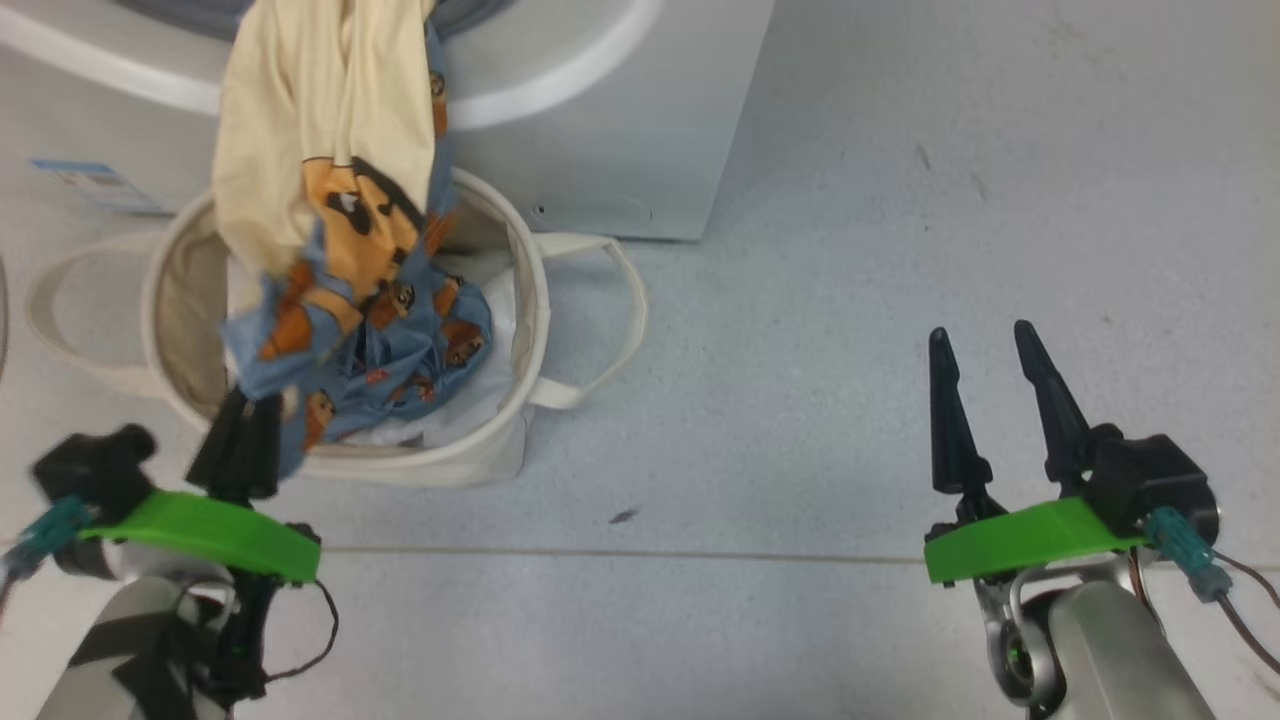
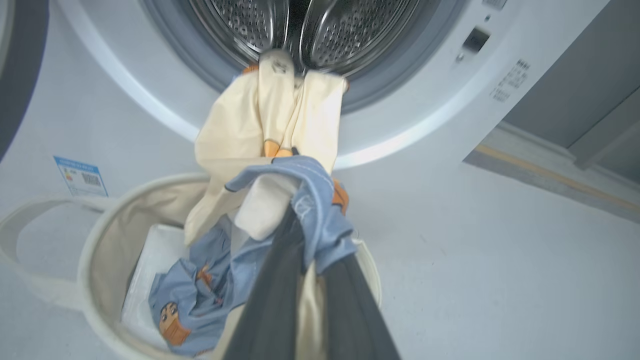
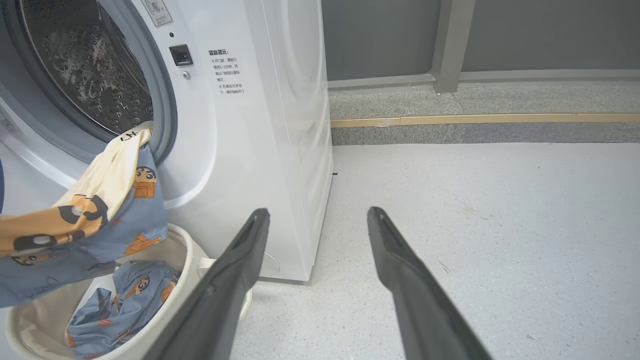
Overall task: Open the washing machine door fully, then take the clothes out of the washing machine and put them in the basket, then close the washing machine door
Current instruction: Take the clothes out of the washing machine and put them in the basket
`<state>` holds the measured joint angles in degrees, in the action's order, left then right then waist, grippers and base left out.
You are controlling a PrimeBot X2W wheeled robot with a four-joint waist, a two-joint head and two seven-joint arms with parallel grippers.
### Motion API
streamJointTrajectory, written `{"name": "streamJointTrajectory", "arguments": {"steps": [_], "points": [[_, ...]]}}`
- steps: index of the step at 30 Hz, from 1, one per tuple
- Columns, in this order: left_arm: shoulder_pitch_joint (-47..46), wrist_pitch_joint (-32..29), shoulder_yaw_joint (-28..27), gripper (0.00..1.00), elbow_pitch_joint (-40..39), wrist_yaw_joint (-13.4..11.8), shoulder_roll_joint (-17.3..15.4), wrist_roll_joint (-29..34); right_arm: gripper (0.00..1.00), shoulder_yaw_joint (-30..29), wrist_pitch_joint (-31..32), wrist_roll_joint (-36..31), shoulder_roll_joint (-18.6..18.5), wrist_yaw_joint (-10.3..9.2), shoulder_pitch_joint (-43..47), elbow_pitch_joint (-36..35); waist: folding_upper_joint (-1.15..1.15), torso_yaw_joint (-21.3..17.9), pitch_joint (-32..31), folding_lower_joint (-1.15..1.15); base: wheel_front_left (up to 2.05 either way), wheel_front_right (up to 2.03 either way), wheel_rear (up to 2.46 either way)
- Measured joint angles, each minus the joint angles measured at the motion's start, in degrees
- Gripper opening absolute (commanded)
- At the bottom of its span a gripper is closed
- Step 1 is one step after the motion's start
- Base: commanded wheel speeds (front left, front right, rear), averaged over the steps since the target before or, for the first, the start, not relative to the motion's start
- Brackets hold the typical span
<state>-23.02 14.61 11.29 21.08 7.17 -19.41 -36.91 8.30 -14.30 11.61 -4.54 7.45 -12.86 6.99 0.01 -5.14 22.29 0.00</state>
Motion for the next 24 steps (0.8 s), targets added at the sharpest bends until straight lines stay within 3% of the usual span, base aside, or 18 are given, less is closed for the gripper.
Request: {"name": "streamJointTrajectory", "arguments": {"steps": [5, 14, 24], "points": [[-9.64, -0.38, 8.72, 0.00, 18.29, 0.00, -0.31, -2.00, 1.00, 0.05, 0.00, -0.54, -0.32, 0.00, -1.93, -1.19, 0.00, -0.59, 3.52, 0.00, 0.00, 0.00, 0.00], [-25.19, -1.63, 17.83, 0.00, 36.77, 0.00, 0.70, -7.34, 1.00, -1.53, 0.00, -1.90, -0.29, 0.00, -3.27, -4.02, 0.00, -2.61, 10.89, 0.00, 0.00, 0.00, 0.00], [-33.53, -4.92, 19.89, 0.00, 48.85, 0.00, 0.81, -12.47, 1.00, -3.21, 0.00, -3.68, -0.32, 0.00, -3.55, -7.72, -0.01, -5.66, 17.70, 0.00, 0.00, 0.00, 0.00]]}}
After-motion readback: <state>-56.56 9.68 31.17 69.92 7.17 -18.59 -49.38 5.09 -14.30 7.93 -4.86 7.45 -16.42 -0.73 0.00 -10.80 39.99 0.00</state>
